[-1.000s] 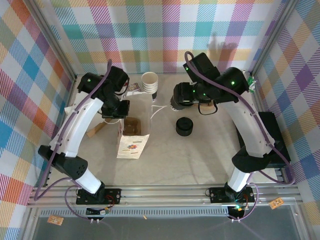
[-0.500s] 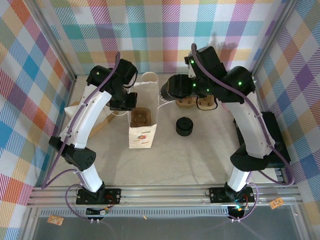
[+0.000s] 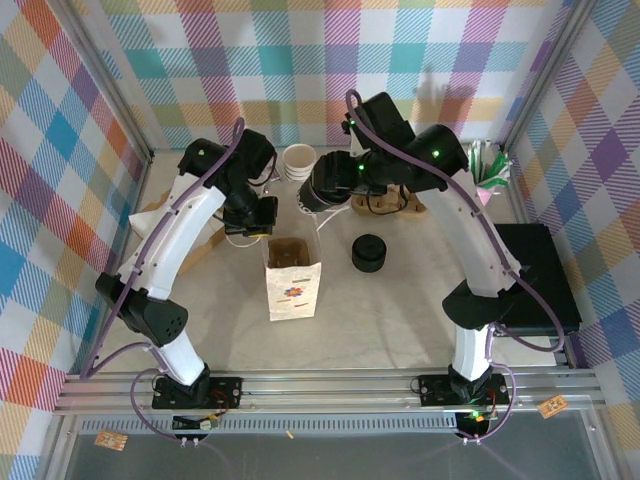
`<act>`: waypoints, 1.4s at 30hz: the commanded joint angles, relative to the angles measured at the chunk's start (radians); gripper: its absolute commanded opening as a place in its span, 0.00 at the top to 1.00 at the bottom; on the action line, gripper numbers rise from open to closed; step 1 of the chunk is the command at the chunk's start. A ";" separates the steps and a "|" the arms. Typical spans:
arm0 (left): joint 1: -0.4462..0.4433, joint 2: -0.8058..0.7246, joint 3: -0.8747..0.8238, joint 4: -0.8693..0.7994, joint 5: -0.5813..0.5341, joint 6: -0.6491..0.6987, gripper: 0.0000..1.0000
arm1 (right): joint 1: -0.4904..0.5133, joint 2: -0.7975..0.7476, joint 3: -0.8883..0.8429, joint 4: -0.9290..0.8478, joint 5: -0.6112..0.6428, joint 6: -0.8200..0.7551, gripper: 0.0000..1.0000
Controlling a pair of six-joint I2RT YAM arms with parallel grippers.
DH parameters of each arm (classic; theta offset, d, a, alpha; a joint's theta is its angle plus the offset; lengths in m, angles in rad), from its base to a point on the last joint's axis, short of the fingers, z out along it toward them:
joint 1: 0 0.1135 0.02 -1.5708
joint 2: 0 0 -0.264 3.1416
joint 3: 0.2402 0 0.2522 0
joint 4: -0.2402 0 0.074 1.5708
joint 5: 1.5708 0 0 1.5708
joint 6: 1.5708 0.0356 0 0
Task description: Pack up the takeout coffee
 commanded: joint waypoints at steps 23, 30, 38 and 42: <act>-0.016 -0.124 -0.124 0.122 0.090 -0.058 1.00 | 0.097 0.025 0.055 -0.002 0.006 0.077 0.61; -0.017 -0.203 -0.237 0.212 0.115 -0.113 1.00 | 0.154 0.100 0.055 -0.118 0.097 0.079 0.61; -0.027 -0.323 -0.427 0.370 0.124 -0.200 1.00 | 0.241 0.189 0.107 -0.186 0.222 0.060 0.61; -0.036 -0.389 -0.522 0.440 0.126 -0.244 1.00 | 0.286 0.220 0.102 -0.181 0.265 0.028 0.61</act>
